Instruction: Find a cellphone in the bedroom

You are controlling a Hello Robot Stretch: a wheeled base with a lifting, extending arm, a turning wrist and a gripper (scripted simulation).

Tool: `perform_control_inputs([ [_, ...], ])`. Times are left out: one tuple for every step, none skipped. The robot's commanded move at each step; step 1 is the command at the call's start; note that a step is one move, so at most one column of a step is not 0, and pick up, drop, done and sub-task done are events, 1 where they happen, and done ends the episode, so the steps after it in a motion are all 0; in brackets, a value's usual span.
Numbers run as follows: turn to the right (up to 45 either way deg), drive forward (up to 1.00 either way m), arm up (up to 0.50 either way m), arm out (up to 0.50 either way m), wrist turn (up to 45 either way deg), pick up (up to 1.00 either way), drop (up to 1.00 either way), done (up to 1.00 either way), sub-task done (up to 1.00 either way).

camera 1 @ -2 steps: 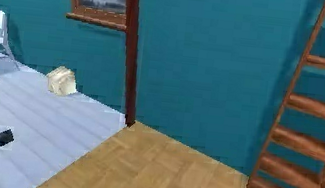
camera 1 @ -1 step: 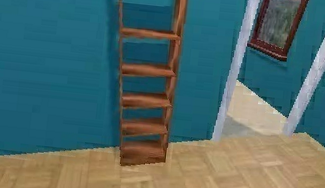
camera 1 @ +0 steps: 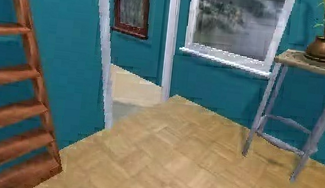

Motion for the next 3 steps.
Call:
perform_control_inputs([
  [0.0,1.00,0.00,0.00,0.0,0.00,0.00,0.00,0.00],
  [0.0,0.70,0.00,0.00,0.0,0.00,0.00,0.00,0.00],
  [-27.0,0.00,0.00,0.00,0.0,0.00,0.00,0.00,0.00],
])
